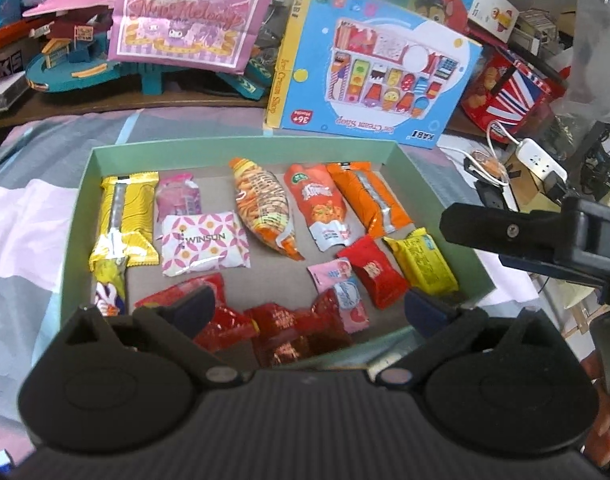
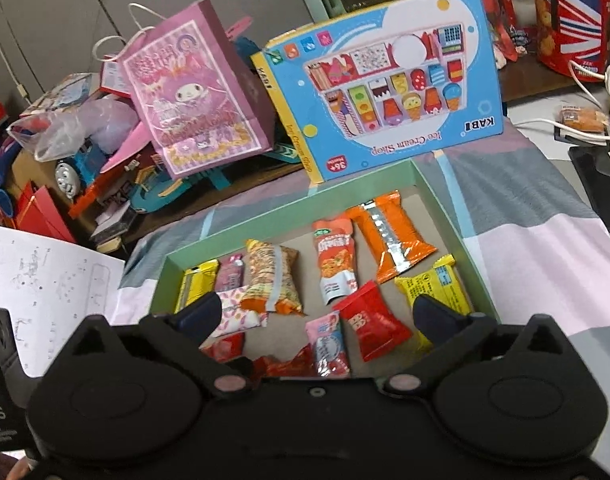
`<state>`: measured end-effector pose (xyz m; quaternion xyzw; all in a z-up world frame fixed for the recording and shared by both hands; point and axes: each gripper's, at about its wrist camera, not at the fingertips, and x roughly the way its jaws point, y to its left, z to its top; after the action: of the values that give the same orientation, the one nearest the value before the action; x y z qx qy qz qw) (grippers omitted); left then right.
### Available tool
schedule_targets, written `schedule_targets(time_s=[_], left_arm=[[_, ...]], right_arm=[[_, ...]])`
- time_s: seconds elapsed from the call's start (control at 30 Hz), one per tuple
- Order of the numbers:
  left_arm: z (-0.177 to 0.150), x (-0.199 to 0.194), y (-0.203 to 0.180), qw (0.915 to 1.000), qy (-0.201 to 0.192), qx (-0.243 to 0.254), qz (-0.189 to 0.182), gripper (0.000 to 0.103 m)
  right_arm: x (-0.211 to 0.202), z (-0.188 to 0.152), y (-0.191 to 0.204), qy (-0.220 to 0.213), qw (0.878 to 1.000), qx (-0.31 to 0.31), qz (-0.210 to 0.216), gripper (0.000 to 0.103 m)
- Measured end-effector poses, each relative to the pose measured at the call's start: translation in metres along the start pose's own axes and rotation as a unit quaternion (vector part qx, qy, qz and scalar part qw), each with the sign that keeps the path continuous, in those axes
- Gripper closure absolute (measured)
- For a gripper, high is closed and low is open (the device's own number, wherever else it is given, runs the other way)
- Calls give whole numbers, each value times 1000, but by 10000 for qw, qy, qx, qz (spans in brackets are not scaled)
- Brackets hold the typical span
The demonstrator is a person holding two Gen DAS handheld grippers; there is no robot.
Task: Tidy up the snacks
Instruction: 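Lower the candy stick and red bag into the green tray and open both grippers, then grasp the wrapped white cake with the right gripper while the left grasps the yellow pouch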
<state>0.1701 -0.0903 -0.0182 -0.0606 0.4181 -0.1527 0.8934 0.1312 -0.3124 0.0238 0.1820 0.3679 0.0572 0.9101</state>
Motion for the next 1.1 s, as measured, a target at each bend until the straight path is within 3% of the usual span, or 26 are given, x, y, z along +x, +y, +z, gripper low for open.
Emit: schedule_targets(time_s=[0.5, 0.87, 1.03, 1.1], left_arm=[[-50, -51, 11, 9999, -116, -10, 23, 0], [-98, -31, 40, 9987, 459, -120, 180, 0], [-104, -16, 49, 9975, 632, -216, 249, 0], [-102, -10, 48, 9973, 659, -217, 250, 0]], right_arm=[[-57, -42, 7, -128, 9999, 87, 51, 0], [-42, -87, -6, 485, 9982, 347, -9, 0], [-28, -99, -10, 593, 9975, 305, -212, 0], [-24, -101, -13, 576, 9974, 239, -360, 7]])
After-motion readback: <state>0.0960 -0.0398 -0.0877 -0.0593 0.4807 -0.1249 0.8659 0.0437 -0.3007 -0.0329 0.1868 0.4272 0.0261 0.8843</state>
